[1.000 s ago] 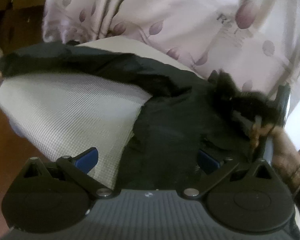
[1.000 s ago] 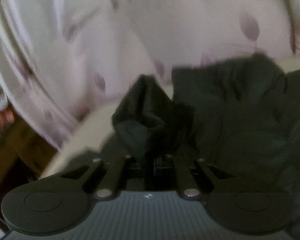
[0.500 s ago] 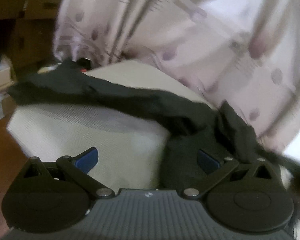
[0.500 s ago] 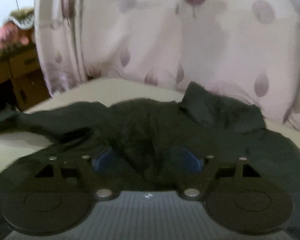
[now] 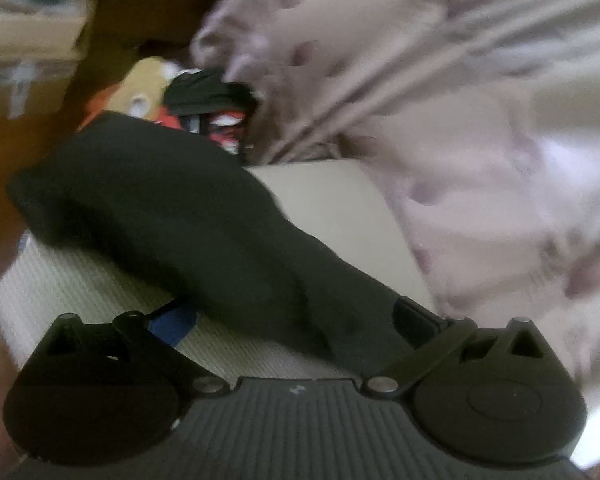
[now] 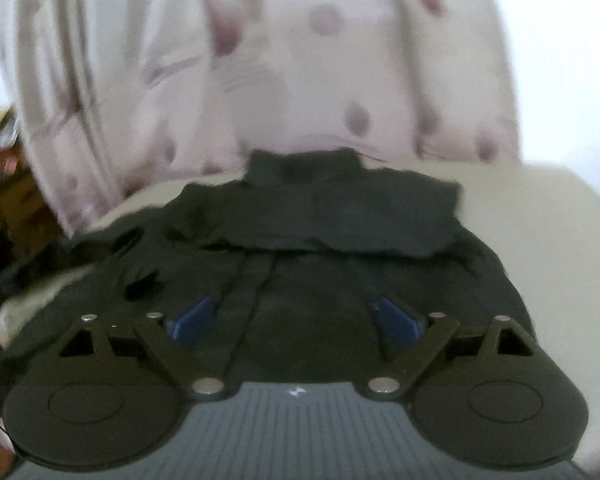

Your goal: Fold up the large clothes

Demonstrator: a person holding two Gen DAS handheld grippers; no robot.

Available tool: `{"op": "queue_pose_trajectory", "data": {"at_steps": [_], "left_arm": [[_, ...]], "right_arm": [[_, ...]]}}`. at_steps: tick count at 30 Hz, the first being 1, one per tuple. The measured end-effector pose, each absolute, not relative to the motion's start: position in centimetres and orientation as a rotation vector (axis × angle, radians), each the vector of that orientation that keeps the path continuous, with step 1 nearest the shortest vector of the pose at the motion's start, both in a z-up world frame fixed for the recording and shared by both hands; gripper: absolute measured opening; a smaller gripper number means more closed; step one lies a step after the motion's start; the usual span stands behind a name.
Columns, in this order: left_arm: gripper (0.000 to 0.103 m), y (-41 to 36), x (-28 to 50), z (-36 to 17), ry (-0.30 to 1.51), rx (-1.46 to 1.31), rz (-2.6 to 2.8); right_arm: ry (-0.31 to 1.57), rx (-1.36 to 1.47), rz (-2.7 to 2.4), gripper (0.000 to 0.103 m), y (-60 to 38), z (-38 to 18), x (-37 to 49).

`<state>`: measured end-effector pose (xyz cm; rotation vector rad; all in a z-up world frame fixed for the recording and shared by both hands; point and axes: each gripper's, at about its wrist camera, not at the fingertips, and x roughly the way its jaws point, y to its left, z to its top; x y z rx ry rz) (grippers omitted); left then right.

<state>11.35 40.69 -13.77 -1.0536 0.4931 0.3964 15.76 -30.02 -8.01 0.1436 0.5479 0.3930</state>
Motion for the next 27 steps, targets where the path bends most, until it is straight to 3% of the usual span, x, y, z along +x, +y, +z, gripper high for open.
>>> {"op": "queue_pose_trajectory", "data": {"at_steps": [2,3,4,5,7,12,16,19,23,24,26,27], "left_arm": [[0.094,42.1,12.4,-14.4,0.487,-1.057,0.407],[0.068,42.5,12.7,-14.1,0.479,-1.031,0.426],[0.026,42.6,13.2,-13.7,0.482,-0.991,0.452],[0.014,42.6,14.0,-13.1,0.495,-0.953,0.45],[0.008,41.8,15.6,-10.8,0.476,-0.871,0.478],[0.008,35.4,19.3,-0.2,0.309,-0.619,0.37],[0.008,25.5,23.5,7.0,0.223,-0.429,0.19],[0.008,17.3,26.2,8.8,0.233,-0.344,0.027],[0.01,6.2,28.8,6.8,0.303,-0.22,-0.181],[0.013,3.8,29.2,5.6,0.319,-0.19,-0.222],[0.037,-0.8,30.1,2.6,0.365,-0.124,-0.303],[0.064,-2.9,30.4,0.9,0.39,-0.089,-0.341]], "right_arm": [[0.547,0.186,0.381,0.091,-31.1,-7.6,15.2],[0.54,0.196,0.379,0.091,-31.5,-7.5,14.9],[0.532,0.202,0.379,0.091,-31.6,-7.3,14.8],[0.523,0.207,0.383,0.091,-31.7,-7.0,14.6],[0.499,0.221,0.391,0.091,-32.2,-6.4,14.0],[0.481,0.266,0.379,0.091,-34.1,-6.3,13.7],[0.473,0.332,0.359,0.091,-35.8,-7.1,13.7],[0.475,0.382,0.349,0.091,-37.0,-7.7,13.7],[0.465,0.421,0.351,0.091,-38.3,-8.2,13.3],[0.461,0.429,0.35,0.091,-38.6,-8.3,13.2],[0.462,0.441,0.354,0.091,-39.0,-8.5,13.1],[0.465,0.445,0.356,0.091,-39.2,-8.7,13.2]]}}
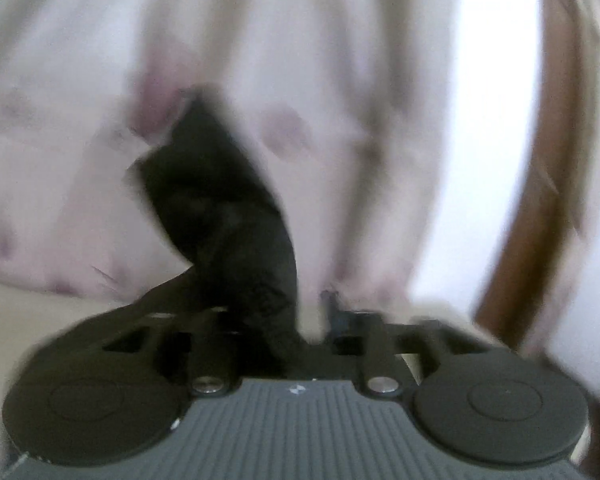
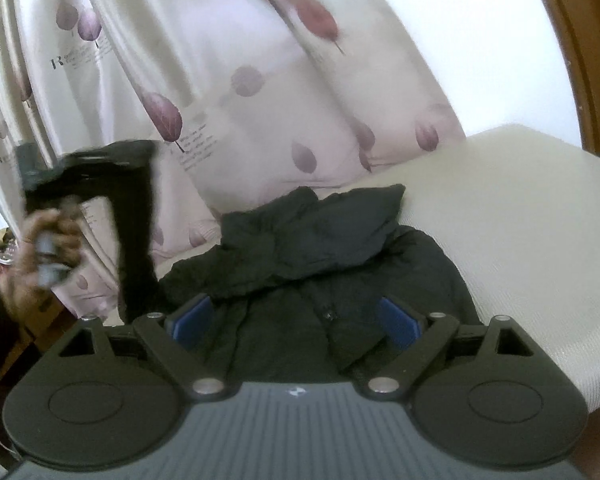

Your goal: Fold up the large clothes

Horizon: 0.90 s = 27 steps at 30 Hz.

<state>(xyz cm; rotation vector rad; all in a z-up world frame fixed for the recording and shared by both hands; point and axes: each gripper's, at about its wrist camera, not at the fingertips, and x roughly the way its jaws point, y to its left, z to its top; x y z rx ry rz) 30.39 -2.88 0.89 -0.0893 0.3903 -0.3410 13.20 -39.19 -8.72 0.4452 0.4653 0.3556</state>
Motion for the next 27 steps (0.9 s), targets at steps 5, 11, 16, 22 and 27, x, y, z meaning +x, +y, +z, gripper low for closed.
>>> {"op": "queue_pose_trajectory", "data": {"at_steps": [5,11,16,22,27], "left_arm": [[0.103,-8.5,27.8,-4.6,0.318,0.139,-0.365],[0.103,-4.2,25.0,-6.0,0.389,0.005,-0.354],[0.103,2.4,23.7,-7.7,0.487,-0.141,-0.248],[0.103,9.0,23.1,-9.8,0.553,-0.188,-0.047],[0.103,12.2,23.7,-11.4,0.599,-0.184,0.033]], "right_arm": [[0.48,0.461,0.364,0.091,-39.6,-9.4,13.7],[0.493,0.466,0.385,0.091,-39.8,-9.3,15.4],[0.511,0.44,0.464,0.091,-38.5,-8.0,19.5],[0.587,0.33,0.455,0.091,-35.3,-8.7,31.0],[0.699,0.305,0.482,0.08,-30.9,-11.1,39.2]]}}
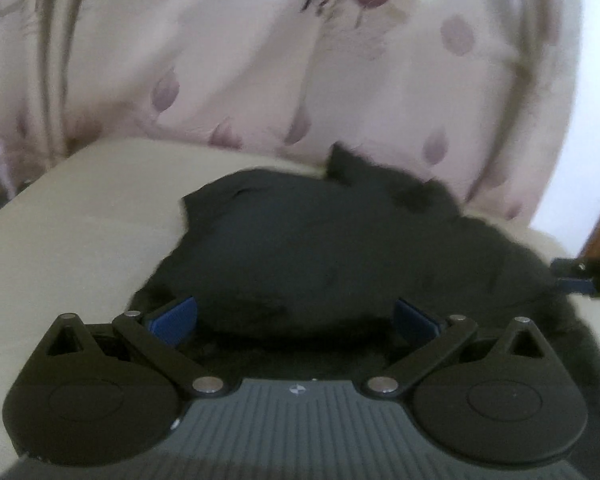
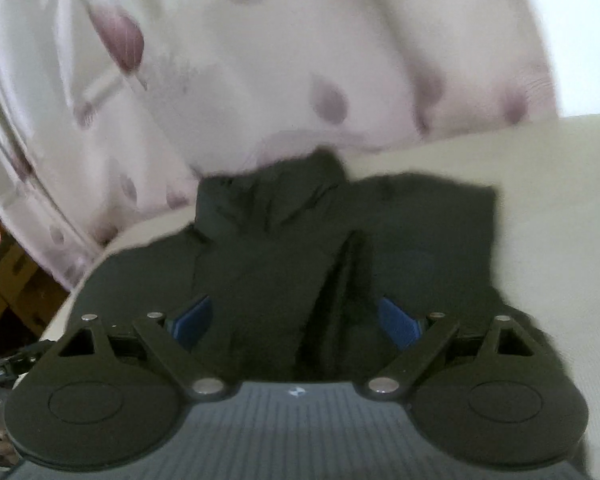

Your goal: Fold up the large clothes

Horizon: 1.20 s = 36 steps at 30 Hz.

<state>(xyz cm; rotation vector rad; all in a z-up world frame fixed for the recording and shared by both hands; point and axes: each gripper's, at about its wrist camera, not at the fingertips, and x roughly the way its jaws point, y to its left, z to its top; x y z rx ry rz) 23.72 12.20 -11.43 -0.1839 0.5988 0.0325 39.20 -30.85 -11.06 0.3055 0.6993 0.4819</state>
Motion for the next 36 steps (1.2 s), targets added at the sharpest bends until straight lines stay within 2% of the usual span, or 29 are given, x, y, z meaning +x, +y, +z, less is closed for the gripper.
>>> {"op": "queue_pose_trajectory", "data": {"at_steps": [1,2,4,10,13,16,21,23,24,27,32,34,36], "left_arm": [[0.103,12.6,23.9,-11.8,0.61,-0.18,0.049],[0.103,13.1,24.0,-12.0,0.619,-0.186,0.065],[0.102,14.3,24.0,-11.8,0.616,-0.244,0.067],[0.103,14.6,24.7,-10.2,0.549,-0.287,0.01],[0.103,14.8,25.2,-10.0,0.52,-0.346,0.05],[0.103,15.3,24.8,-9.0,0.462,-0.48,0.0],[0.102,13.0,28.3,-8.0,0.439,-0.412,-0.062],[0.101,12.6,30.4,-8.9,0.48,-0.357,-0.045],[0.093,12.8,31.7,-9.6,0.533,-0.352,-0.011],[0.089,14.7,33.8,-12.9,0.694,-0.392,0.062],[0.091,15.2,33.4,-14.5,0.713,-0.316,0.095],[0.097,14.7,33.8,-14.9,0.722,-0.245,0.141],[0.098,14.5,34.6,-14.7,0.748,-0.215,0.158]], "right_arm": [[0.718,0.295,0.502,0.042,-30.0,-11.6,40.2],[0.746,0.268,0.501,0.025,-29.0,-12.2,41.1],[0.753,0.235,0.489,0.012,-28.0,-12.7,42.0],[0.551,0.027,0.428,0.009,-27.6,-10.7,40.3],[0.639,0.063,0.48,0.009,-27.1,-12.3,41.2],[0.644,0.044,0.476,0.009,-26.7,-13.7,41.4],[0.697,0.094,0.487,0.011,-26.7,-15.0,42.3],[0.72,0.118,0.482,0.011,-26.6,-15.3,42.8],[0.732,0.133,0.48,0.011,-26.8,-15.5,43.0],[0.783,0.204,0.472,0.011,-27.7,-16.1,43.7],[0.802,0.202,0.461,0.011,-27.4,-16.6,44.0],[0.794,0.18,0.456,0.011,-27.2,-16.7,43.9],[0.801,0.168,0.453,0.011,-27.0,-16.6,44.2]]}}
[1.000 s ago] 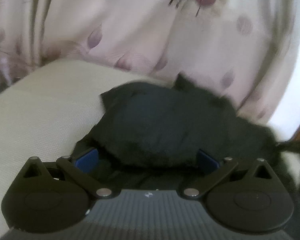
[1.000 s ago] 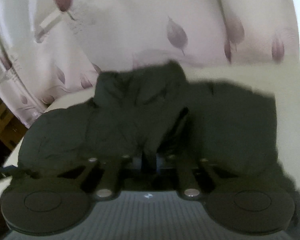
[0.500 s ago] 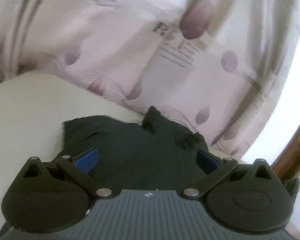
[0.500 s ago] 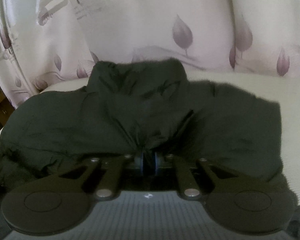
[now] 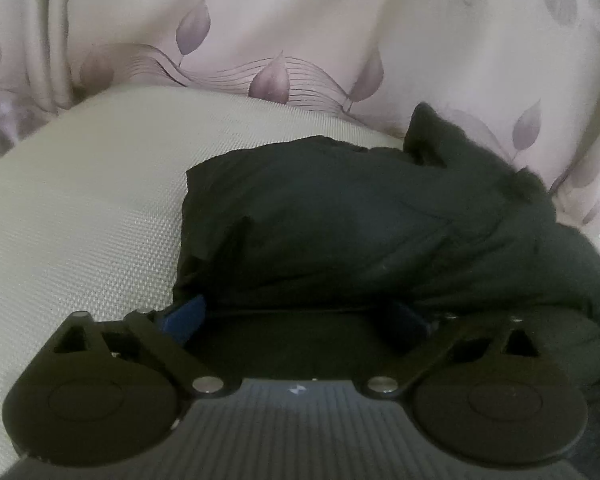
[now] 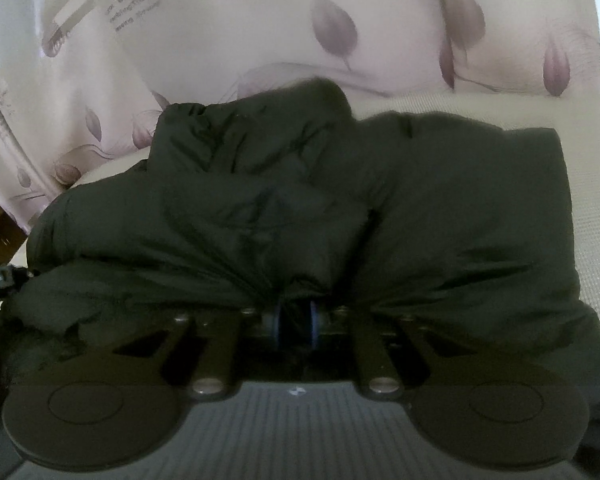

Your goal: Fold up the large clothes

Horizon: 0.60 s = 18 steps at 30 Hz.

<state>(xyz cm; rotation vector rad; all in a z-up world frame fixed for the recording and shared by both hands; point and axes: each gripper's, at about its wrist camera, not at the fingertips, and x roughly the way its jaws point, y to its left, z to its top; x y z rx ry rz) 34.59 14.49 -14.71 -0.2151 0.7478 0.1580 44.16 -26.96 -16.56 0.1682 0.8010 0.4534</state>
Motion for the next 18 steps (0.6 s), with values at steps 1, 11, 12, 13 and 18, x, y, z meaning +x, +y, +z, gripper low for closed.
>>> {"op": "queue_pose_trajectory", "data": {"at_steps": [1,11,12,13,18], "left_arm": [[0.092,14.3,34.7,-14.1,0.758,-0.204,0.16],[0.103,18.5,12.3,-6.7,0.574,-0.349,-0.104],[0.103,19.3,9.6,-6.9,0.577,-0.363,-0.107],[0.103,19.9,7.5,-7.4,0.581,-0.377,-0.105],[0.103,21.5,-0.7,-11.0,0.63,-0.355,-0.01]], "right_arm": [[0.818,0.149,0.446,0.012,-26.7,-16.1,44.2],[0.439,0.344,0.481,0.1,-40.9,-7.9,18.9],[0.419,0.34,0.464,0.1,-42.9,-8.1,15.4],[0.409,0.327,0.423,0.101,-44.9,-8.4,11.9],[0.516,0.418,0.198,0.103,-50.8,-12.4,2.1]]}}
